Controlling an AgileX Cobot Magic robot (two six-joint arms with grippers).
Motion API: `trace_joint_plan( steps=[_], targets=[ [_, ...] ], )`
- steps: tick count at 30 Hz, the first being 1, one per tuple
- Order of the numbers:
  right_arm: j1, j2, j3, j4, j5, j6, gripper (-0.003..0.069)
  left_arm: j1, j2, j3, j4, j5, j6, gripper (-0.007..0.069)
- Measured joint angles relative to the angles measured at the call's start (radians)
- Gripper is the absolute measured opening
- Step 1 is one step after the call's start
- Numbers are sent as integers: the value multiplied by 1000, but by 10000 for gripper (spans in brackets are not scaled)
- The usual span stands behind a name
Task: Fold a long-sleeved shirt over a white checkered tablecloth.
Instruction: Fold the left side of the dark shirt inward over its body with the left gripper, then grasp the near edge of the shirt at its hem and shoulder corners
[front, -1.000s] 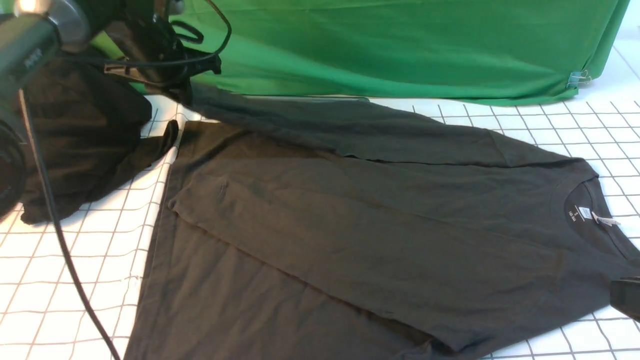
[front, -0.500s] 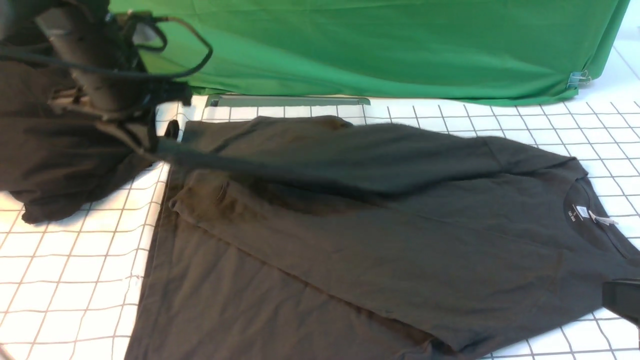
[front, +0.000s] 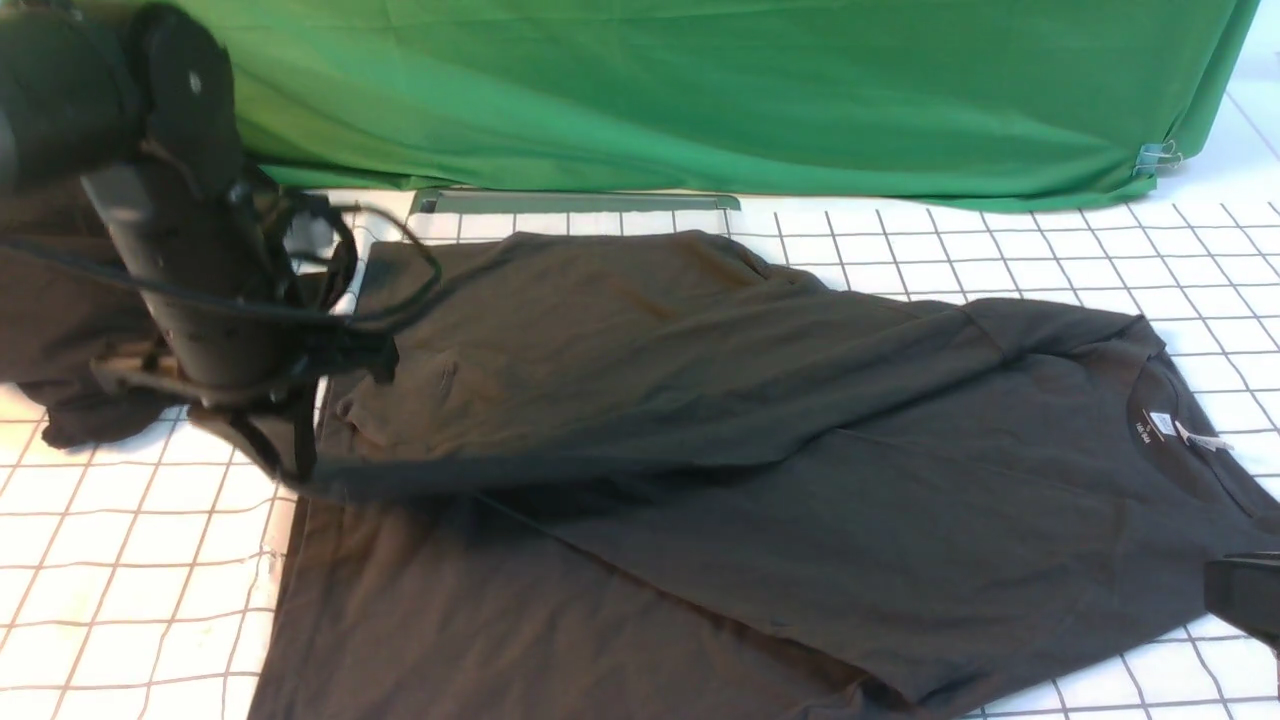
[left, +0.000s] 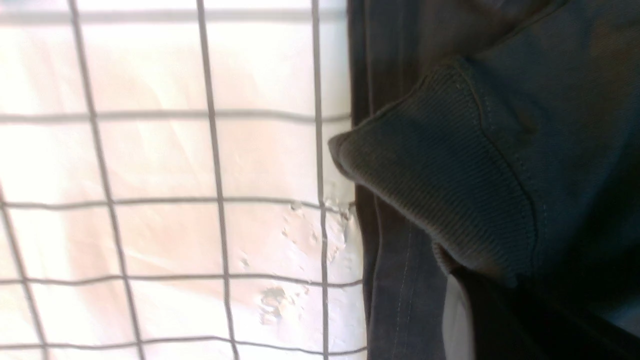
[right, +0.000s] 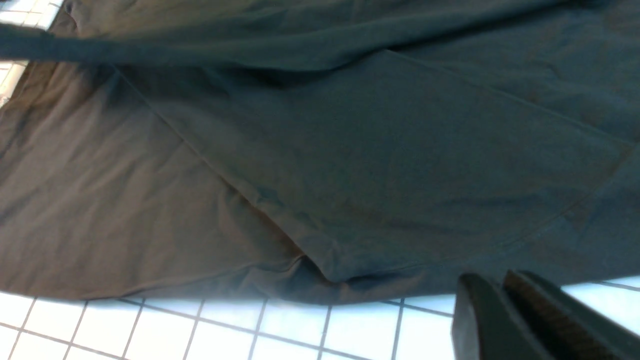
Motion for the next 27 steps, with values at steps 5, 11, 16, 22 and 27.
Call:
trace_joint_plan(
  steps=[5,11,16,22,27],
  targets=[
    [0,0,0,0,1,0,52,0,0,37,-28,-9,0,74],
    [0,0,0,-1,1,0,52,0,0,41,-56,-22,23,332],
    [0,0,0,-1,2,0,52,0,-1,44,-52,6,23,480],
    [0,0,0,-1,2,0,52,-35,-68,183,-96,1,39,491],
    [0,0,0,-1,8,1,52,-120,-167,425,-55,-12,2,431]
  ],
)
